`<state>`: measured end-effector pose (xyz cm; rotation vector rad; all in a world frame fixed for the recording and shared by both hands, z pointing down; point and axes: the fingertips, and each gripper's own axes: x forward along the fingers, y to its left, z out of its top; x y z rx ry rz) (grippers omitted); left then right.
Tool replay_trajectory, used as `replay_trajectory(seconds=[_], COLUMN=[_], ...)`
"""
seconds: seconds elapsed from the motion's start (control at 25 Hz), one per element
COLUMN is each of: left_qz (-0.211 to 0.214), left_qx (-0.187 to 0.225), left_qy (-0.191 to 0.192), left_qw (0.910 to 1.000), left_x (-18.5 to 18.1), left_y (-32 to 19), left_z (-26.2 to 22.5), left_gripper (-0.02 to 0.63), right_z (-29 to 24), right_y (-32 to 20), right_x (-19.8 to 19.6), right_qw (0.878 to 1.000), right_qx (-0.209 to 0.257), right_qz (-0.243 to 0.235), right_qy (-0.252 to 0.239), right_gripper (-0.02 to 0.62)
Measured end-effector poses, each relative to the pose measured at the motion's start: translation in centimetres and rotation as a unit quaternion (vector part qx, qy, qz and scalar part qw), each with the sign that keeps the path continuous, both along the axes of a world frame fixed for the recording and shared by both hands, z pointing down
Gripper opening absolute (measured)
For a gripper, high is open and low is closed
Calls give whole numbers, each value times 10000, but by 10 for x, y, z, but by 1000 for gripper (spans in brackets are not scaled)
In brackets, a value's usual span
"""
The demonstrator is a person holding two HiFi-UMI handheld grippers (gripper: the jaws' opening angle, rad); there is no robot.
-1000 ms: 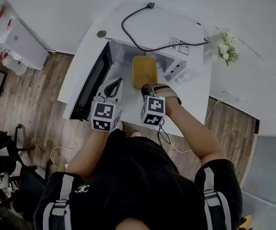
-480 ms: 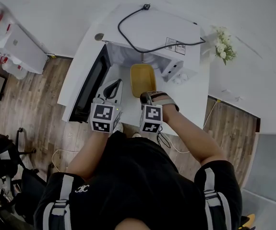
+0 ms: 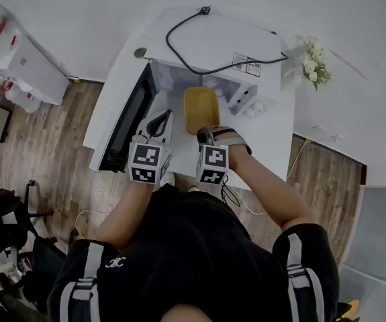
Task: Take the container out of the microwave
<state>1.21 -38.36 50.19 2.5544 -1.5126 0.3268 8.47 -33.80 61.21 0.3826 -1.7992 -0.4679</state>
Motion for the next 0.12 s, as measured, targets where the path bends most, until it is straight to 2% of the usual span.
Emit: replay_trajectory(seconds=[0.12], left_qz=[-9], left_qx=[-4], left_qy=[0], left_qw=[10000], left_x=[-1], left_y=[0], left_z=[-1], left_gripper=[12], right_z=[-1], right_y=[1], right_x=[0], right_qw=[10000], right_qx=[-15], right_qz=[38], right_qy=[-11], right_gripper=[15])
